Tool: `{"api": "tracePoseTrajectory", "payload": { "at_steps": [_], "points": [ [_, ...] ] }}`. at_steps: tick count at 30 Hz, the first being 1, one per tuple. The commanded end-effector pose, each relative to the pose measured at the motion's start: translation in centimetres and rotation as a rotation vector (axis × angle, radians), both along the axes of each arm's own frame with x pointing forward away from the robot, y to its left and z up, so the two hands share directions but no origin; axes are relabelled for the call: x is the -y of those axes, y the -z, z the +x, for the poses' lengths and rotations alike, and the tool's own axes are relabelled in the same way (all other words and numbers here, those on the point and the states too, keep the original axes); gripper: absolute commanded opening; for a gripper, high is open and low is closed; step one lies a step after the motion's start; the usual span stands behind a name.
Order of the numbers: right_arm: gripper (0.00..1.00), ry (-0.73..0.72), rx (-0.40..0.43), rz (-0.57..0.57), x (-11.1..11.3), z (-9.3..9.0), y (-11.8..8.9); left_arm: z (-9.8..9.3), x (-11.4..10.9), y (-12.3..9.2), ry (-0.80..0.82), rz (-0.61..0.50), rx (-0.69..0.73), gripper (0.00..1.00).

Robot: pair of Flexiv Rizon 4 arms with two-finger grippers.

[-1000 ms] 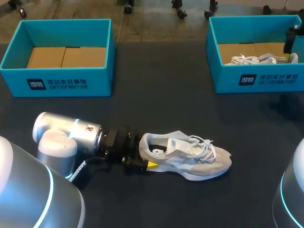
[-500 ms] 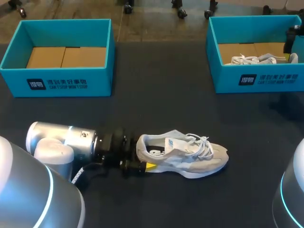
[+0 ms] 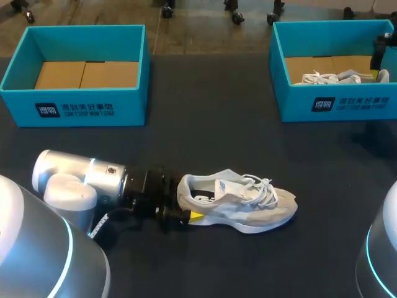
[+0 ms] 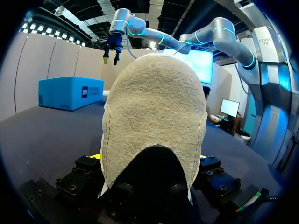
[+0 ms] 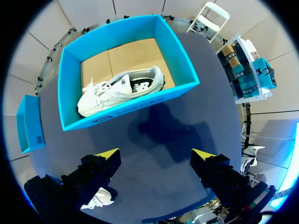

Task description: Take the shoe out of the shoebox, open the shoe tongue, remove and reinsert the insole, then place the shoe into the shoebox

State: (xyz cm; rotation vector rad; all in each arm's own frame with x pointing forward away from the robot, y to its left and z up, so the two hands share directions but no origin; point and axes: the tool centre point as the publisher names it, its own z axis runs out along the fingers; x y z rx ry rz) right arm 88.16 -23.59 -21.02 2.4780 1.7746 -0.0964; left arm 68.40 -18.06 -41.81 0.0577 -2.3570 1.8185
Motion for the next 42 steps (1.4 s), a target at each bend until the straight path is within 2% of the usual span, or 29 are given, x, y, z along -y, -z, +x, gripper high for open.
{"api": "tracePoseTrajectory", "payload": {
  "at_steps": [1, 3, 4, 5, 7, 11, 15, 17, 31, 35, 37, 40, 42],
  "points": [
    [1.00, 0.001, 0.002, 0.000, 0.0, 0.0, 0.0, -0.1, 0.0, 0.0, -0.001, 0.002, 0.001, 0.00],
    [1.00, 0.001, 0.002, 0.000, 0.0, 0.0, 0.0, -0.1, 0.0, 0.0, -0.001, 0.002, 0.001, 0.00],
    [1.00, -0.004, 0.057, 0.029, -0.4, -0.2, -0.7, -0.1, 0.0, 0.0, -0.001, 0.002, 0.001, 0.00],
    [1.00, 0.021, 0.079, 0.065, -1.0, -0.4, -1.0, -0.1, 0.0, 0.0, -0.001, 0.002, 0.001, 0.00],
    [1.00, 0.036, 0.057, 0.068, -2.4, -1.3, -0.6, -0.1, 0.0, 0.0, -0.001, 0.002, 0.001, 0.00],
    [1.00, 0.063, 0.067, 0.129, -5.5, -3.7, 0.2, -0.1, 0.0, 0.0, -0.001, 0.002, 0.001, 0.00],
    [1.00, 0.070, 0.075, 0.165, -8.8, -6.1, 0.1, -0.1, 0.0, 0.0, -0.001, 0.002, 0.001, 0.00],
    [1.00, 0.096, 0.043, 0.175, -9.9, -7.3, 0.2, -0.1, 0.0, 0.0, -0.001, 0.002, 0.001, 0.00],
    [1.00, 0.096, 0.043, 0.175, -9.9, -7.3, 0.2, -0.1, 0.0, 0.0, -0.001, 0.002, 0.001, 0.00],
    [1.00, 0.037, 0.026, 0.180, -15.8, -8.4, 2.9, -0.1, 0.0, 0.0, -0.001, 0.002, 0.001, 0.00],
    [1.00, 0.019, 0.046, 0.244, -18.1, -9.1, 3.8, -0.1, 0.0, 0.0, -0.001, 0.002, 0.001, 0.00],
    [1.00, 0.040, 0.049, 0.312, -21.0, -10.1, 4.6, -0.1, 0.0, 0.0, -0.001, 0.002, 0.001, 0.00],
    [1.00, 0.040, 0.049, 0.312, -21.0, -10.1, 4.6, -0.1, 0.0, 0.0, -0.001, 0.002, 0.001, 0.00]
  ]
}}
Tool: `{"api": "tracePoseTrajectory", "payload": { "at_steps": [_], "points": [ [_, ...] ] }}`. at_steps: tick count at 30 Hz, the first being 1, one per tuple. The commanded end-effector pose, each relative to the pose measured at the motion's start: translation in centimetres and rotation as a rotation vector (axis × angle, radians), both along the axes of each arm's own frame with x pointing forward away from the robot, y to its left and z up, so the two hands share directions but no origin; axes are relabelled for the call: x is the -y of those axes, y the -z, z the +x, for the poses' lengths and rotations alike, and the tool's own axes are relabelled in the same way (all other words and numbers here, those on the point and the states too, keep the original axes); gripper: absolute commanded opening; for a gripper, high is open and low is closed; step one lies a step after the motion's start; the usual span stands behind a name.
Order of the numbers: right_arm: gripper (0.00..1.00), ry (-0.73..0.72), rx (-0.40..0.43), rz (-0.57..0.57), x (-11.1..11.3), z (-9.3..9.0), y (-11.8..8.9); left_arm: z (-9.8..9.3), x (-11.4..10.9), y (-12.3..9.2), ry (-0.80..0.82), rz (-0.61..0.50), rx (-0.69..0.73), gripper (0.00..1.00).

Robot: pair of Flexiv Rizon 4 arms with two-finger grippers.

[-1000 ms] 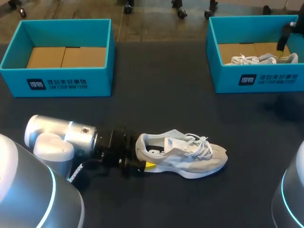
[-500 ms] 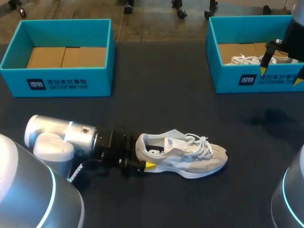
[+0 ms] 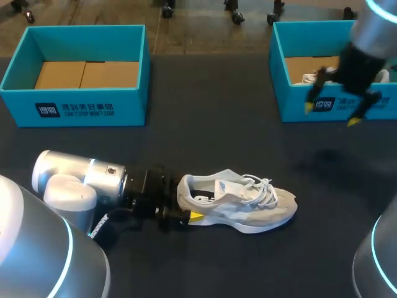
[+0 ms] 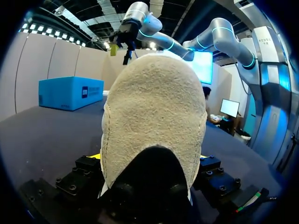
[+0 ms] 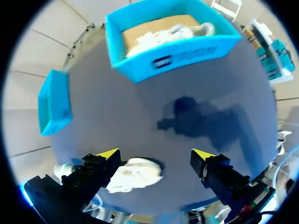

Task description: Take the shoe out of the shoebox, open the shoe tongue, remove and reinsert the insole, then place the shoe into the shoebox

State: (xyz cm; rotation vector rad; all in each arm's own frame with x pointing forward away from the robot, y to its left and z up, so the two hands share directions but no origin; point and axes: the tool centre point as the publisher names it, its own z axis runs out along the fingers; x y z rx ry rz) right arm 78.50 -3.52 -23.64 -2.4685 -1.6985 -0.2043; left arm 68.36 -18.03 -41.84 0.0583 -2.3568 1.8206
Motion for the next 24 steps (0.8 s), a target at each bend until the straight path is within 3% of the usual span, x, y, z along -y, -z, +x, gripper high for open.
{"api": "tracePoseTrajectory", "payload": {
  "at_steps": [1, 11, 19, 24],
  "points": [
    [1.00, 0.007, 0.018, 0.008, -0.9, -0.5, 2.0, 0.0, 0.0, -0.1, 0.000, 0.003, 0.000, 0.00],
    [1.00, 0.007, 0.018, 0.008, -0.9, -0.5, 2.0, 0.0, 0.0, -0.1, 0.000, 0.003, 0.000, 0.00],
    [1.00, -0.067, -0.063, -0.087, -9.3, -1.2, 1.9, 0.0, 0.0, -0.1, 0.000, 0.003, 0.000, 0.00],
    [1.00, -0.109, -0.020, -0.059, -14.5, -3.1, 2.0, 0.0, 0.0, -0.1, 0.000, 0.003, 0.000, 0.00]
  ]
}}
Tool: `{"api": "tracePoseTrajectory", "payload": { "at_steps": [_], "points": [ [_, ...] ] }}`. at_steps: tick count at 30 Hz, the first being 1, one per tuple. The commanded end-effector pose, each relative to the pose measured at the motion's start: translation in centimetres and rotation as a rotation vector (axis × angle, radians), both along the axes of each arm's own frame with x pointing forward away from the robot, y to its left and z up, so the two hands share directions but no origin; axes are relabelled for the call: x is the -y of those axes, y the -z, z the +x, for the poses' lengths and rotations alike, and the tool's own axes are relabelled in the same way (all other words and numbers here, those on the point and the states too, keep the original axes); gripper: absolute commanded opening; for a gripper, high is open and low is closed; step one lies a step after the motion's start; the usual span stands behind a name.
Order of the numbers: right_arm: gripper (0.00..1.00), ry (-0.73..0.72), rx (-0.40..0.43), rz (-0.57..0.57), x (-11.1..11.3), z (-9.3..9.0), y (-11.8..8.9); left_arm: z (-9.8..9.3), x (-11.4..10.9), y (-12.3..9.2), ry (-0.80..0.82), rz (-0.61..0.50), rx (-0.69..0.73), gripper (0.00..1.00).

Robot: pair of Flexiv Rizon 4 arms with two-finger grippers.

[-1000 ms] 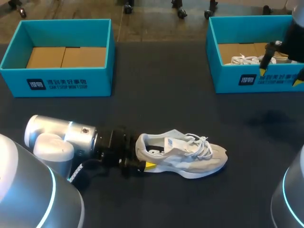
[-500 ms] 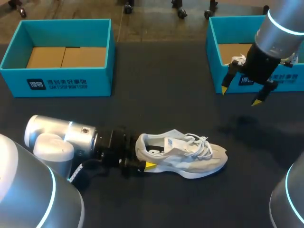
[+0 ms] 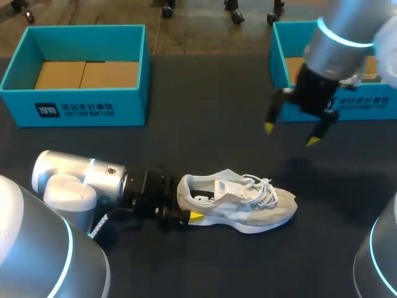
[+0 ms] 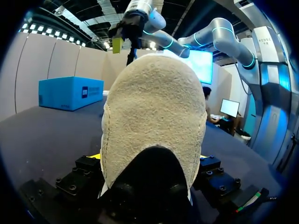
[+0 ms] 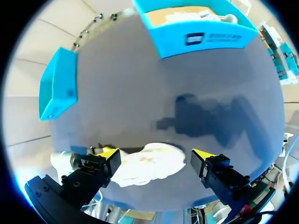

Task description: Take the shoe out of the shoebox, open the shoe tongue, remove and reinsert the insole, then place the shoe into the shoebox

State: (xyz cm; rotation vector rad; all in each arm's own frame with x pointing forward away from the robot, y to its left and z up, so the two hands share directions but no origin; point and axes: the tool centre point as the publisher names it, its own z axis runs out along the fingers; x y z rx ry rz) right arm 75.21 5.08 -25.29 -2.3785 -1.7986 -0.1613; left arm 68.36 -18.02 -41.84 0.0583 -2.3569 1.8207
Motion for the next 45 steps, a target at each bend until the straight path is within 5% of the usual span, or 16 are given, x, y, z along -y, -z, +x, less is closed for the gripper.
{"api": "tracePoseTrajectory", "payload": {
  "at_steps": [1, 14, 24, 30, 42, 45],
  "points": [
    [1.00, -0.012, 0.012, -0.052, -6.2, -0.3, 0.1, 0.0, 0.0, -0.1, 0.000, 0.003, 0.000, 0.00],
    [1.00, -0.012, 0.012, -0.052, -6.2, -0.3, 0.1, 0.0, 0.0, -0.1, 0.000, 0.003, 0.000, 0.00],
    [1.00, -0.034, 0.082, -0.067, -12.8, -2.5, 1.7, 0.0, 0.0, -0.1, 0.000, 0.003, 0.000, 0.00],
    [1.00, -0.041, 0.006, -0.101, -14.3, -4.4, 2.2, 0.0, 0.0, -0.1, 0.000, 0.003, 0.000, 0.00],
    [1.00, -0.041, 0.006, -0.101, -14.3, -4.4, 2.2, 0.0, 0.0, -0.1, 0.000, 0.003, 0.000, 0.00],
    [1.00, 0.004, -0.091, -0.152, -15.1, -4.3, 2.7, 0.0, 0.0, -0.1, 0.000, 0.003, 0.000, 0.00]
  ]
}}
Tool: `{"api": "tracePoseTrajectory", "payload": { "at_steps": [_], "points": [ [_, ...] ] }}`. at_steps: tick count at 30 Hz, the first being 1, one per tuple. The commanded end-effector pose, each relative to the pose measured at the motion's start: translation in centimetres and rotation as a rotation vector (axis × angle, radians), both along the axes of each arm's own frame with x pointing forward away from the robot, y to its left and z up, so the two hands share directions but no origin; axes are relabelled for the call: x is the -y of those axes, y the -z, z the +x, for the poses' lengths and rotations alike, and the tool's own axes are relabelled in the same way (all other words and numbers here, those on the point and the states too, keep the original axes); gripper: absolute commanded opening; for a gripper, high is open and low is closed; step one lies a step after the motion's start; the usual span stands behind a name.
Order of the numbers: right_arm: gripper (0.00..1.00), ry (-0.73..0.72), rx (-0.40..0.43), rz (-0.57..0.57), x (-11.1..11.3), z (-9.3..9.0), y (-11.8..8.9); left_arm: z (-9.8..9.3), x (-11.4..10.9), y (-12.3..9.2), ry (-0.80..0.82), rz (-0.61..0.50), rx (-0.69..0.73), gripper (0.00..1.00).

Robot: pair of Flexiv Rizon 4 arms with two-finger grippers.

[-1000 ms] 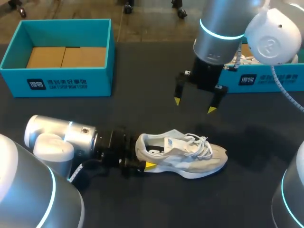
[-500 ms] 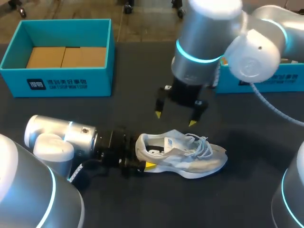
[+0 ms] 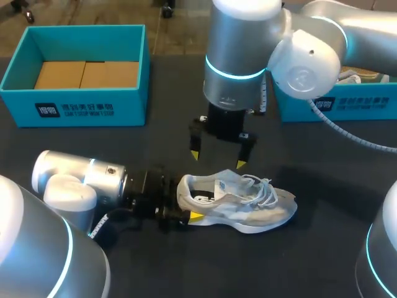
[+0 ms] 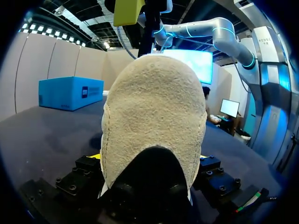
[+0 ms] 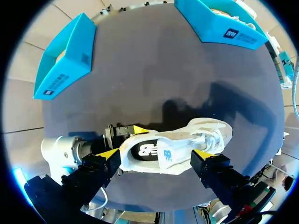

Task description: Take the shoe out of the shoebox, open the shoe tongue, remove and reinsert the insole, then place the shoe into the shoebox

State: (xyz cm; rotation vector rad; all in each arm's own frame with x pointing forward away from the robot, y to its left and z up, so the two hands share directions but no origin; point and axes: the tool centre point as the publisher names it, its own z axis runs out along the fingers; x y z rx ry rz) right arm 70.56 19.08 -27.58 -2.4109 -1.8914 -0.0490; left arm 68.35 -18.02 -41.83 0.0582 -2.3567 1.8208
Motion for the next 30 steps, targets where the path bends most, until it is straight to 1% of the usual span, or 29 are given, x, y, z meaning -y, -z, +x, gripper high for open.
{"api": "tracePoseTrajectory", "payload": {
  "at_steps": [1, 3, 8, 11, 14, 19, 23, 30],
  "points": [
    [1.00, 0.048, -0.090, -0.050, -1.3, 0.3, 0.6, 0.0, 0.0, -0.1, 0.000, 0.003, 0.000, 0.00],
    [1.00, 0.063, -0.148, -0.077, -1.7, 0.2, 0.9, 0.0, 0.0, -0.1, 0.000, 0.003, 0.000, 0.00],
    [1.00, 0.062, -0.196, -0.115, -2.4, -0.2, 1.7, 0.0, 0.0, -0.1, 0.000, 0.003, 0.000, 0.00],
    [1.00, 0.063, -0.183, -0.122, -2.6, -0.6, 2.6, 0.0, 0.0, -0.1, 0.000, 0.003, 0.000, 0.00],
    [1.00, 0.089, -0.163, -0.124, -2.5, -1.4, 3.0, 0.0, 0.0, -0.1, 0.000, 0.003, 0.000, 0.00],
    [1.00, 0.131, -0.144, -0.130, -2.4, -2.7, 3.1, 0.0, 0.0, -0.1, 0.000, 0.003, 0.000, 0.00],
    [1.00, 0.140, -0.137, -0.138, -2.2, -3.2, 3.2, 0.0, 0.0, -0.1, 0.000, 0.003, 0.000, 0.00],
    [1.00, 0.123, -0.097, -0.168, -2.1, -4.1, 3.3, 0.0, 0.0, -0.1, 0.000, 0.003, 0.000, 0.00]
  ]
}}
